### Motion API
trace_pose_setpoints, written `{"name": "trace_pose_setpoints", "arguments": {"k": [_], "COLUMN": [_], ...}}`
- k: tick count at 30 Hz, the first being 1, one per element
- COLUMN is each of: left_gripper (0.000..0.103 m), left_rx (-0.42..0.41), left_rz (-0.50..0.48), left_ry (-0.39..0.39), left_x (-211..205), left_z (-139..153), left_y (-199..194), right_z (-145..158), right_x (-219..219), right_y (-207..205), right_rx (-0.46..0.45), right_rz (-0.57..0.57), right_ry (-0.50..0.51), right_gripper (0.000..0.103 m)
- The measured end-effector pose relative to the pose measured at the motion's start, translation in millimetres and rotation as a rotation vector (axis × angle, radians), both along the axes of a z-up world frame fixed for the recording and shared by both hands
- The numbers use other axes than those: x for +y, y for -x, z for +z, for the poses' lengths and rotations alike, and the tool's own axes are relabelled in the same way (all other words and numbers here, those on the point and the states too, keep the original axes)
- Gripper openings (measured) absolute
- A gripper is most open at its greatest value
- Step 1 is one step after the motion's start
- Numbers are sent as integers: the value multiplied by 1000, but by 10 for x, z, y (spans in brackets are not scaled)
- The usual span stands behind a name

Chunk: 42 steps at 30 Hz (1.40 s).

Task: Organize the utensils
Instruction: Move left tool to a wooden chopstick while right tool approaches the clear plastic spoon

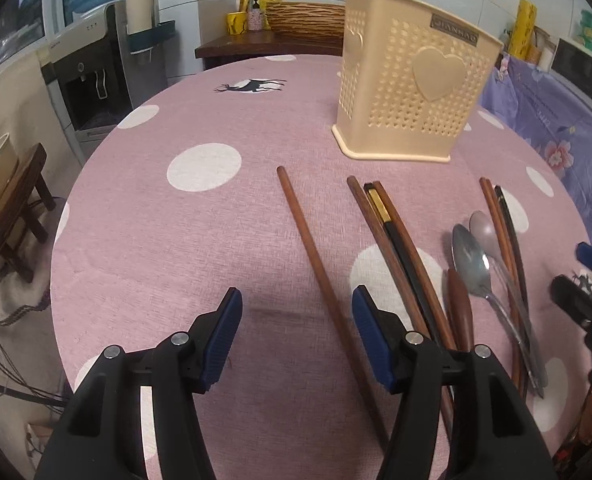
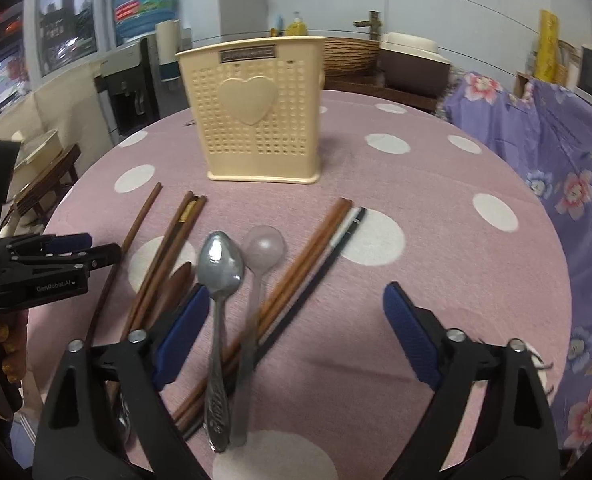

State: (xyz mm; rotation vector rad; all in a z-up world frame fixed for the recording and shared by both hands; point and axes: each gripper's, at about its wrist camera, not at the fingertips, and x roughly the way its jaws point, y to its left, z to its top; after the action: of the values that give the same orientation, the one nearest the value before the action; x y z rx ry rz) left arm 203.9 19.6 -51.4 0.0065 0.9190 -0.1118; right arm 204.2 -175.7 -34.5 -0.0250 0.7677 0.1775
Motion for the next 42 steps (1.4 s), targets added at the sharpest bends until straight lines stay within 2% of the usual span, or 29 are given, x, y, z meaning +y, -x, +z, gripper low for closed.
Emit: {"name": "trace_pose_setpoints", "arguments": {"k": [2, 3, 7, 13, 17, 27, 32, 36, 42], "left_gripper": [58, 58, 58, 58, 58, 58, 58, 58, 58], "left_rx": [-10, -14, -21, -14, -8, -12, -13, -14, -15], "left_rz": [0, -1, -8, -4, -5, 15, 15, 17, 21], "left_ry": [1, 2, 6, 17, 22, 23, 23, 27, 29], "left_x": [-2, -9, -10, 39, 48, 108, 104, 100, 93], "left_z": [34, 45, 69, 28, -2, 2, 5, 15, 23], "left_y": [-6, -10, -9, 0, -6, -27, -48, -86, -115], "right_z": [-22, -46, -173, -275, -293, -267, -267, -279, -261], "right_x": [67, 92, 148, 268, 334, 324, 374, 445, 458], "right_y": [-111, -174, -360, -459, -556, -774, -828, -876, -973], "right_rx": [22, 39, 103, 127, 122, 156, 167, 167, 167], "right_rz": [32, 46, 72, 107, 113, 86, 56, 35, 27], "right_ry": [9, 12, 49, 151, 185, 104, 114, 139, 104], "right_gripper": [65, 62, 58, 51, 51, 50, 55, 55, 52]}}
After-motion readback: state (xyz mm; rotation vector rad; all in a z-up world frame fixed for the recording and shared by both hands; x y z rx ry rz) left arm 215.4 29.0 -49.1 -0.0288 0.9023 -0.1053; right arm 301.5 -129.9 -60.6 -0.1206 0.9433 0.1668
